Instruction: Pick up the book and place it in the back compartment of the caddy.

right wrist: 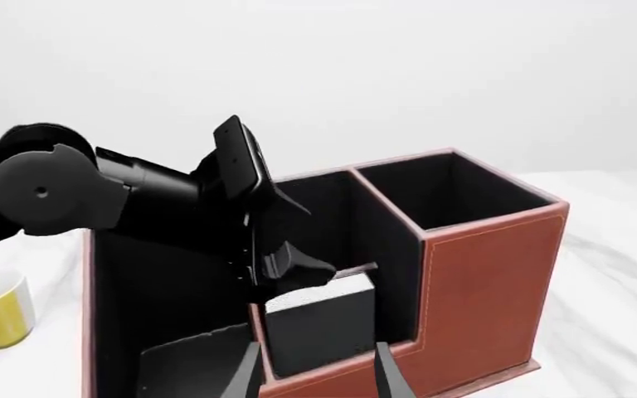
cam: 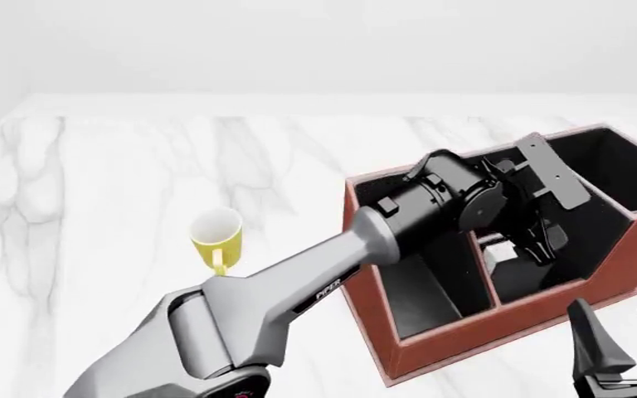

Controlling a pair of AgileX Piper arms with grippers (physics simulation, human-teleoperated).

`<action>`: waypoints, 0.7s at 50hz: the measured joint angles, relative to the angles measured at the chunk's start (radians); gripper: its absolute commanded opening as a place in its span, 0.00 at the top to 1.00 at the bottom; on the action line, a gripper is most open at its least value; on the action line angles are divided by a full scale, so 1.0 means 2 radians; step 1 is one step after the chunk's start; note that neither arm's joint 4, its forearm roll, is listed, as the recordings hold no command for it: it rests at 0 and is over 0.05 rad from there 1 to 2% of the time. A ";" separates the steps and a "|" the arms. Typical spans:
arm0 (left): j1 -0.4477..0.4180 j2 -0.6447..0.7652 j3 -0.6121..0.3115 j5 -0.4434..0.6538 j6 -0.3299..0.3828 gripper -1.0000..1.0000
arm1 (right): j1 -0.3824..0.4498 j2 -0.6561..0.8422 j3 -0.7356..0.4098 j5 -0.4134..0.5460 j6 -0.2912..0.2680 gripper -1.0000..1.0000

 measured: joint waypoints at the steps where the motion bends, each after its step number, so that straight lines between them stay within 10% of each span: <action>1: 0.000 -0.002 0.003 -0.002 0.000 0.00 | 0.000 0.001 0.000 -0.001 0.000 0.00; 35: 0.039 -0.249 0.255 -0.108 0.013 0.00 | -0.002 -0.004 0.000 0.005 -0.002 0.00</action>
